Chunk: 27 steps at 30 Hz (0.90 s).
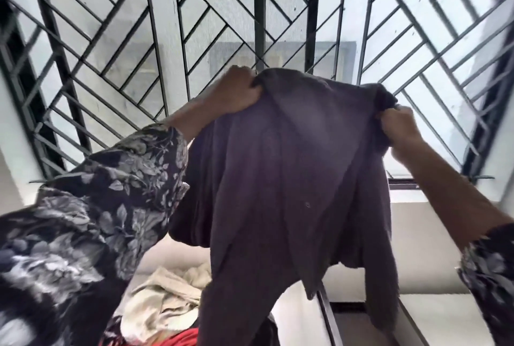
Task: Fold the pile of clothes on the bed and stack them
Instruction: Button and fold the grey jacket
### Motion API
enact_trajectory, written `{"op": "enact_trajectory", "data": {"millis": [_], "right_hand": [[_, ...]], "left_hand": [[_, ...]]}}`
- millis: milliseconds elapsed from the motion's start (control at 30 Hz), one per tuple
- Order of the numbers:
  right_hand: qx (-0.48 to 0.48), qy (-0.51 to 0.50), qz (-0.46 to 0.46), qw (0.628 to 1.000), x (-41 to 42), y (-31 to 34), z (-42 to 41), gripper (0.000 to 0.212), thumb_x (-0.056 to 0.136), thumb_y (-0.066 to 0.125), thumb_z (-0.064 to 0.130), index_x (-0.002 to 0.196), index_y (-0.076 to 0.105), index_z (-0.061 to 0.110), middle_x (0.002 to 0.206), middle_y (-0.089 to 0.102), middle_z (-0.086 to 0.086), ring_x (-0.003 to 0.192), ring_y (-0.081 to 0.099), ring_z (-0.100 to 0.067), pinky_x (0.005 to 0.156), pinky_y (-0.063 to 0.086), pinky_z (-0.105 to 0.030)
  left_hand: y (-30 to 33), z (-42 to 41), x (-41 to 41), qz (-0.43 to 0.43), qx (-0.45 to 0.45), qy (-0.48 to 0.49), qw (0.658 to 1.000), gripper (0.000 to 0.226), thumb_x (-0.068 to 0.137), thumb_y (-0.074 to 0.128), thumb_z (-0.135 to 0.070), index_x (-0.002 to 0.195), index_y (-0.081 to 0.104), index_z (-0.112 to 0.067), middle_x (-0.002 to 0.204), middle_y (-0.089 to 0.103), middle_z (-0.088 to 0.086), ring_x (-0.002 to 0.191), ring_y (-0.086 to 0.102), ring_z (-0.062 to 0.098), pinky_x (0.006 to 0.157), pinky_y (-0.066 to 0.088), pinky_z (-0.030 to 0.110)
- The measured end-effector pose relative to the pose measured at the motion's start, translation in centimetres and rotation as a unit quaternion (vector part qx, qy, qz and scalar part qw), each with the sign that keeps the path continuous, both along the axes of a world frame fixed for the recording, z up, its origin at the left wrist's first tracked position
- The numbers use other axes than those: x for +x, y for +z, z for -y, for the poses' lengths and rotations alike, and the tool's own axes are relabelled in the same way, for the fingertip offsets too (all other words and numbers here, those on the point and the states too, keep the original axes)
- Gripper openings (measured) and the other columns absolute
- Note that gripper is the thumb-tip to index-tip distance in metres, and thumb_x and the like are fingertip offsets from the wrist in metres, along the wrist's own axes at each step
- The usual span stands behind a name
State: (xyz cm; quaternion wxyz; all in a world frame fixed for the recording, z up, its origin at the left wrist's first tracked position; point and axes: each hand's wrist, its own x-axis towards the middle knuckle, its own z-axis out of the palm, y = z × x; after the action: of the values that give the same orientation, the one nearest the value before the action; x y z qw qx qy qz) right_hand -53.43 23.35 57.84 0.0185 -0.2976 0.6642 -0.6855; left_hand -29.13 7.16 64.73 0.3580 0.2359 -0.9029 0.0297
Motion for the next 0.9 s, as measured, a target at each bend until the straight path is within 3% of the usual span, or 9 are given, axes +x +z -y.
{"op": "enact_trajectory", "data": {"millis": [133,300,367,500,600,667,700,800,900], "right_hand": [[0.081,-0.048,-0.092,0.991,0.6,0.6,0.5,0.024,0.069,0.040,0.013,0.085,0.057,0.006,0.084,0.056,-0.015,0.082,0.053,-0.025,0.066,0.036,-0.032],[0.163,-0.057,-0.118,0.978,0.7,-0.9,2.7,0.028,0.079,0.047,0.011,0.099,0.063,0.000,0.098,0.061,-0.024,0.097,0.060,-0.036,0.069,0.036,-0.031],[0.176,-0.049,-0.090,0.979,0.7,-2.0,3.4,0.037,0.076,0.046,0.017,0.103,0.063,-0.001,0.105,0.063,-0.025,0.096,0.060,-0.035,0.070,0.037,-0.031],[0.241,-0.061,-0.072,0.966,0.2,-4.4,3.8,0.031,0.076,0.047,0.017,0.096,0.061,-0.001,0.104,0.063,-0.025,0.100,0.061,-0.039,0.072,0.045,-0.036],[0.293,-0.039,-0.053,0.954,-0.4,-6.7,4.3,0.040,0.072,0.052,0.020,0.104,0.061,-0.002,0.105,0.064,-0.024,0.096,0.062,-0.037,0.082,0.051,-0.041],[0.267,-0.018,-0.074,0.961,1.2,-7.5,4.4,0.038,0.077,0.057,0.017,0.110,0.060,0.001,0.106,0.064,-0.022,0.097,0.061,-0.035,0.087,0.049,-0.040],[0.244,-0.004,-0.096,0.965,2.5,-7.7,4.5,0.033,0.083,0.059,0.015,0.113,0.059,0.002,0.105,0.064,-0.020,0.098,0.061,-0.034,0.087,0.048,-0.037],[0.141,0.035,-0.137,0.980,7.3,-8.5,3.9,0.017,0.093,0.056,0.021,0.101,0.060,0.008,0.088,0.063,-0.009,0.086,0.061,-0.028,0.077,0.046,-0.031],[0.047,0.027,-0.202,0.978,12.3,-10.0,3.1,0.014,0.094,0.056,0.027,0.088,0.054,0.015,0.081,0.063,-0.004,0.074,0.060,-0.023,0.068,0.041,-0.028]], "left_hand": [[-0.5,0.4,1.2,0.092,0.016,0.013,0.996,0.044,0.085,0.064,-0.035,0.053,0.046,-0.011,0.057,0.052,0.006,0.059,0.049,0.020,0.059,0.032,0.028],[-1.9,0.9,1.4,0.121,0.090,0.037,0.988,0.048,0.083,0.066,-0.042,0.052,0.046,-0.012,0.054,0.044,0.000,0.055,0.045,0.018,0.054,0.034,0.029],[-2.4,1.1,1.3,0.120,0.103,0.042,0.986,0.050,0.082,0.065,-0.048,0.053,0.048,-0.011,0.055,0.046,0.000,0.057,0.047,0.017,0.057,0.037,0.030],[-2.9,0.8,1.5,0.137,0.126,0.072,0.980,0.050,0.086,0.060,-0.051,0.056,0.050,-0.012,0.061,0.050,0.002,0.065,0.051,0.021,0.060,0.039,0.029],[-3.3,-0.3,1.0,0.141,0.145,0.094,0.975,0.043,0.092,0.052,-0.046,0.076,0.060,-0.007,0.087,0.061,0.012,0.083,0.057,0.027,0.064,0.035,0.026],[-3.7,-0.5,0.2,0.132,0.185,0.127,0.965,0.039,0.095,0.047,-0.034,0.109,0.061,-0.001,0.117,0.060,0.019,0.104,0.057,0.032,0.071,0.037,0.025],[-4.1,-0.5,-0.1,0.120,0.222,0.136,0.958,0.037,0.095,0.045,-0.028,0.114,0.059,0.000,0.122,0.058,0.019,0.103,0.059,0.032,0.071,0.039,0.024],[-4.9,-0.4,-1.1,0.039,0.359,0.119,0.925,0.024,0.093,0.039,-0.017,0.094,0.059,-0.003,0.099,0.062,0.017,0.065,0.057,0.023,0.052,0.044,0.026],[-4.8,-0.1,-1.1,-0.070,0.467,0.098,0.876,0.027,0.092,0.037,-0.011,0.072,0.054,-0.006,0.081,0.061,0.015,0.057,0.052,0.023,0.056,0.046,0.027]]}}
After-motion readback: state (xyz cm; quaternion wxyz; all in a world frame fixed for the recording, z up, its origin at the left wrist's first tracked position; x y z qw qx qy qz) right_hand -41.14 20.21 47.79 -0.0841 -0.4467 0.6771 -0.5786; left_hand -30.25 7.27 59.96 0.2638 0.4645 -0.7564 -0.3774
